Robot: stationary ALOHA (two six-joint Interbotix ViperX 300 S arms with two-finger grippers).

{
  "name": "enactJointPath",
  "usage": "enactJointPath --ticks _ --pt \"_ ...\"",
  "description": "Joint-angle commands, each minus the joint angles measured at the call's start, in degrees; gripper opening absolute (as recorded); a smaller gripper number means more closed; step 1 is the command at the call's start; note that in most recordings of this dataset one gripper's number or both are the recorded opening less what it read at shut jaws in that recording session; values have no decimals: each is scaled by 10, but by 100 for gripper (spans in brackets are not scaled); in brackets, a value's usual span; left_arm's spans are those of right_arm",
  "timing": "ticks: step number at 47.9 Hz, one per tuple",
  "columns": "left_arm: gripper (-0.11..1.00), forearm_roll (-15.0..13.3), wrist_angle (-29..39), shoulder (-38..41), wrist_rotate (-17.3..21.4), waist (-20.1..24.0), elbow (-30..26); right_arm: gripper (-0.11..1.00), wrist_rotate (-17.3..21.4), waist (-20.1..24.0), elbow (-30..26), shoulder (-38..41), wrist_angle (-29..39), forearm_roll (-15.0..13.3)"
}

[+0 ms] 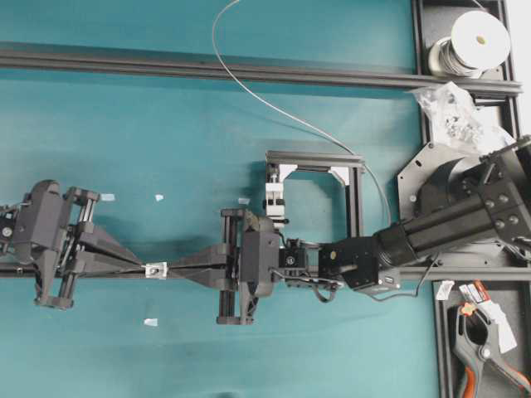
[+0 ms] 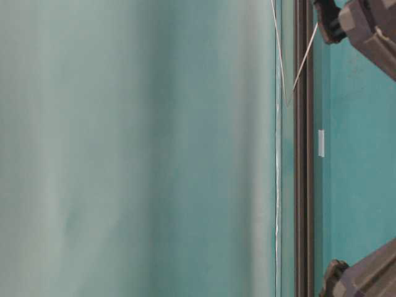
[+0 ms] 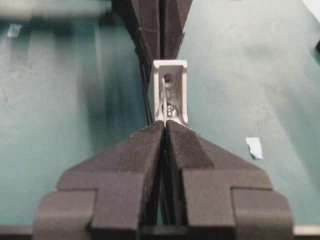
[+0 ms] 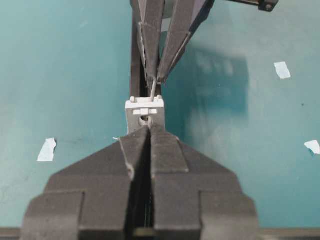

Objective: Insert the wire through the hole in the metal fitting.
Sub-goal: 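Bring the left gripper to the wire tip beyond the bracket, grasp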

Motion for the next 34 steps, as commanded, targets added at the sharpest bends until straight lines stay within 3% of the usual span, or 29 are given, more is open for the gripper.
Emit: enactJointPath --ticks 1,34 --pt "-10 -1 5 -12 -1 1 -6 -1 -1 -8 -4 -8 -5 2" --pt "-10 -1 7 -12 -1 -1 -7 0 4 -8 -8 -14 3 2"
